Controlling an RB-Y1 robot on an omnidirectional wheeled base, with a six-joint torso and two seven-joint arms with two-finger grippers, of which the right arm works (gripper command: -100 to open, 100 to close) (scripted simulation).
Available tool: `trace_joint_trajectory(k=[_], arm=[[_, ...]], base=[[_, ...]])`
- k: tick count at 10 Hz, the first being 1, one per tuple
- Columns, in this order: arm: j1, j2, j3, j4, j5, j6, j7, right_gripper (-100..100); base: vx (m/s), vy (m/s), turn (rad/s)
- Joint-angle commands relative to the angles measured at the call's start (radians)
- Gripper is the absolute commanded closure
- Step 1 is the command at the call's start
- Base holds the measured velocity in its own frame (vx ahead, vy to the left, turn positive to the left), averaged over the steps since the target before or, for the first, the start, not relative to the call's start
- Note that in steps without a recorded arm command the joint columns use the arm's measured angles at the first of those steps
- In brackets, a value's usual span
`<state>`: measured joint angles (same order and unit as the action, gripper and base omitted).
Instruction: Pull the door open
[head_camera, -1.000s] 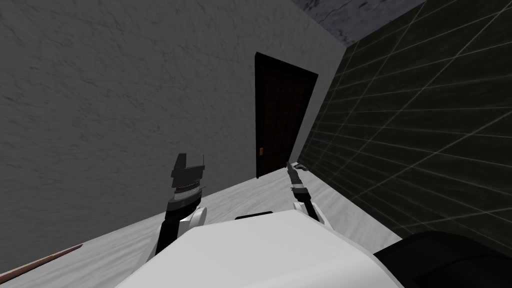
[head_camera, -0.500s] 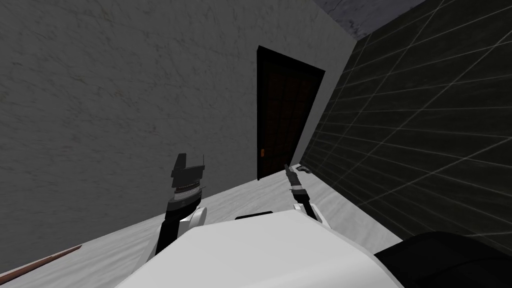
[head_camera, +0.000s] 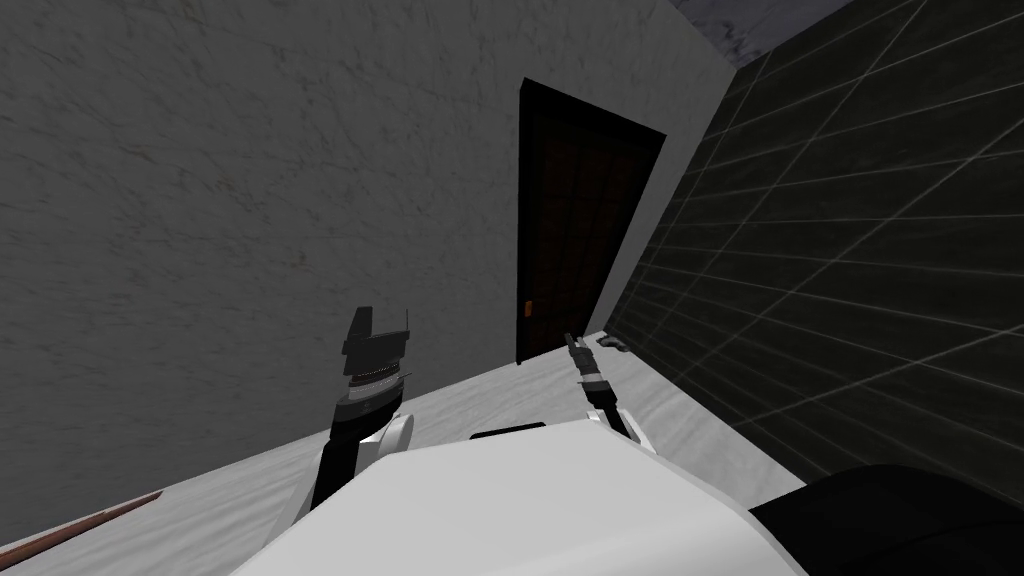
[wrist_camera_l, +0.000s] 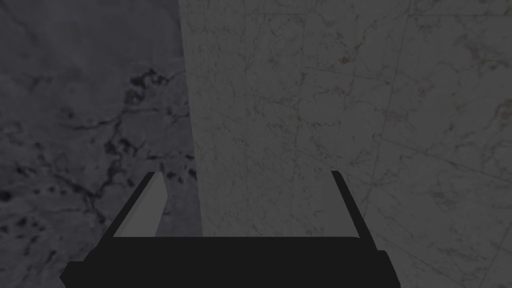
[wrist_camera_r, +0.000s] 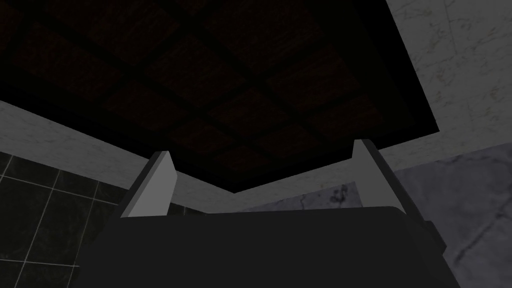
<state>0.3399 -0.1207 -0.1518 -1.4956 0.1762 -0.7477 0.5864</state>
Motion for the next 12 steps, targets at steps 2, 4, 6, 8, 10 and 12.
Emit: trace_joint_trajectory(k=[2,4,6,8,10,12], arm=[[-0.015,-0.005,-0.008,0.061,0.026,-0.022,0.049,-100],[-0.029,-0.008,-0.013,0.108,0.045,-0.037,0.086,-100],[-0.042,-0.011,-0.019,0.154,0.065,-0.052,0.121,-100],[-0.055,-0.014,-0.024,0.200,0.084,-0.067,0.157,-100],[-0.068,-0.017,-0.029,0.244,0.102,-0.081,0.191,-100],[-0.080,-0.019,-0.034,0.288,0.120,-0.095,0.225,-100]], base=[[0.116,0.000,0.038],[0.094,-0.001,0.038],[0.097,0.002,0.034],[0.092,-0.010,0.037],[0.115,-0.006,0.032],[0.098,-0.013,0.037]])
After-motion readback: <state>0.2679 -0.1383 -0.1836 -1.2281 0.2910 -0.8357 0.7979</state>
